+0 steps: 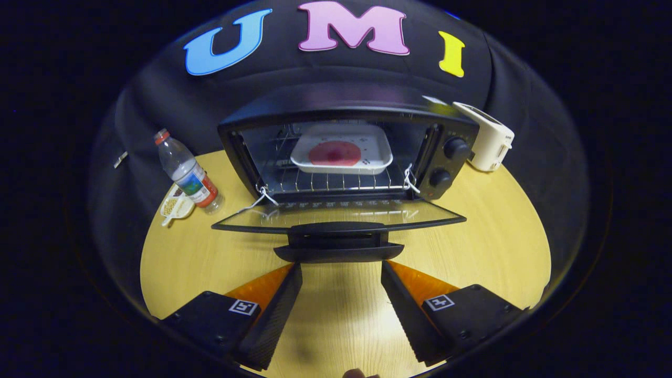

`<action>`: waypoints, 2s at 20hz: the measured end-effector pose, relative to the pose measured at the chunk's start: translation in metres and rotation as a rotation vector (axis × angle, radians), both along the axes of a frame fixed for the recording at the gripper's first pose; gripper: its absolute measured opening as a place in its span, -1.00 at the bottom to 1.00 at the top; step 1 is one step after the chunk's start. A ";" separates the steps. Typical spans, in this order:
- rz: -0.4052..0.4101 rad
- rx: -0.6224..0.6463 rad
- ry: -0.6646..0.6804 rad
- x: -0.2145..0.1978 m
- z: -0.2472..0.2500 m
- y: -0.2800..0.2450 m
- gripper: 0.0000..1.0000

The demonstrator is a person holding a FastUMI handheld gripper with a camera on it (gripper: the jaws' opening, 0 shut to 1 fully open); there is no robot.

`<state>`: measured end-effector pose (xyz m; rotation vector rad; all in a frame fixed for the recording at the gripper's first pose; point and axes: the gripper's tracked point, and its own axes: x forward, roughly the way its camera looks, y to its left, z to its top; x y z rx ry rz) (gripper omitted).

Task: Open the toaster oven, put the food inside, and close the toaster oven door.

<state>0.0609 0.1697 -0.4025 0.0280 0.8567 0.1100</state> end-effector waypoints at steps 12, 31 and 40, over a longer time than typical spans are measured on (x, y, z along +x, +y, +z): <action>0.024 0.007 -0.334 0.017 0.141 -0.027 0.97; -0.026 0.112 -0.700 -0.090 0.344 -0.108 0.95; -0.049 0.105 -0.778 -0.121 0.390 -0.124 0.95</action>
